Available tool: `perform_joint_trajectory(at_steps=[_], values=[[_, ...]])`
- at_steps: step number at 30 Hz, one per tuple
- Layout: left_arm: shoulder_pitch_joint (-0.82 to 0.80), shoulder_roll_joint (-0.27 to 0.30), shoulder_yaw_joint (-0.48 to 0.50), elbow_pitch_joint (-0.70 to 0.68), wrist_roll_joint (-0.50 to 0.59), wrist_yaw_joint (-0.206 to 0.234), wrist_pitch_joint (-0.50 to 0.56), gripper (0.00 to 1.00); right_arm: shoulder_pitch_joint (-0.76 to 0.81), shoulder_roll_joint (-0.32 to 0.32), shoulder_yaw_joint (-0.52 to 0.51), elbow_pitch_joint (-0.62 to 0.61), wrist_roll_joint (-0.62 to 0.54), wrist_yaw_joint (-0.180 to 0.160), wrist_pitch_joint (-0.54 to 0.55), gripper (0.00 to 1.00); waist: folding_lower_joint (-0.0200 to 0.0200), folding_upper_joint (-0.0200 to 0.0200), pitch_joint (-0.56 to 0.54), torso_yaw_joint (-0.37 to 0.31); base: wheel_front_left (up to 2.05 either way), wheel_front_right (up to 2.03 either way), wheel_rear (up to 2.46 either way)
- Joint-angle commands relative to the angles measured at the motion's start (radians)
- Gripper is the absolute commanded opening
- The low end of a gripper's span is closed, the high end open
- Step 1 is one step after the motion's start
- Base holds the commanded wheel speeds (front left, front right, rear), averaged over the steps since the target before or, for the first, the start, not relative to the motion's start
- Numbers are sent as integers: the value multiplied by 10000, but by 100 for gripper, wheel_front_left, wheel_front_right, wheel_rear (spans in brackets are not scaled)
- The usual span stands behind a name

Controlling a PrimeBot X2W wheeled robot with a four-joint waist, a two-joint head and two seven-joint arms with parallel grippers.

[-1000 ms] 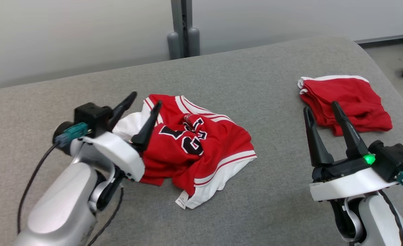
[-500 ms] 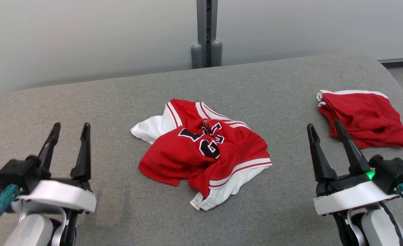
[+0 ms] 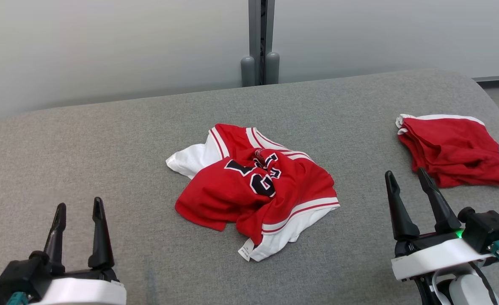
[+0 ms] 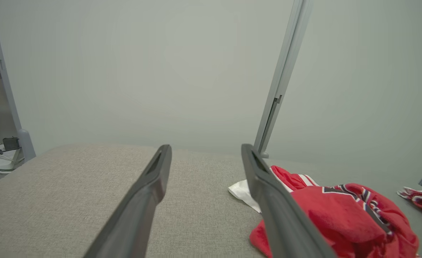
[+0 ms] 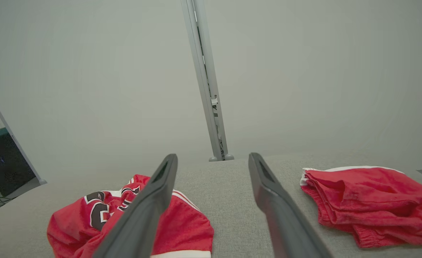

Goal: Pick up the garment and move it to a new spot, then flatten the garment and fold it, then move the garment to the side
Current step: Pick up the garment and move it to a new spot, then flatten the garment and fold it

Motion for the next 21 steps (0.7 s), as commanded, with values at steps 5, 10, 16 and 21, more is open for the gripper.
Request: perform_joint_trajectory(at_steps=[5,10,16,21], values=[[180,-397,303,45,546,-372,-43,100,-63,-32,50,31,-49,2,-47,100,0,0,-44,-33,0,0,0],[74,-675,480,159,870,-657,-46,100,-113,-74,109,47,-46,2,-47,100,0,0,-89,-67,0,0,0],[-14,-925,654,280,1133,-900,-45,100,-123,-70,177,85,-63,2,-47,100,0,0,-136,-108,0,0,0],[-19,-1116,741,380,1308,-1071,-45,100,-129,-88,175,123,-47,2,-47,100,0,0,-137,-112,0,0,0]])
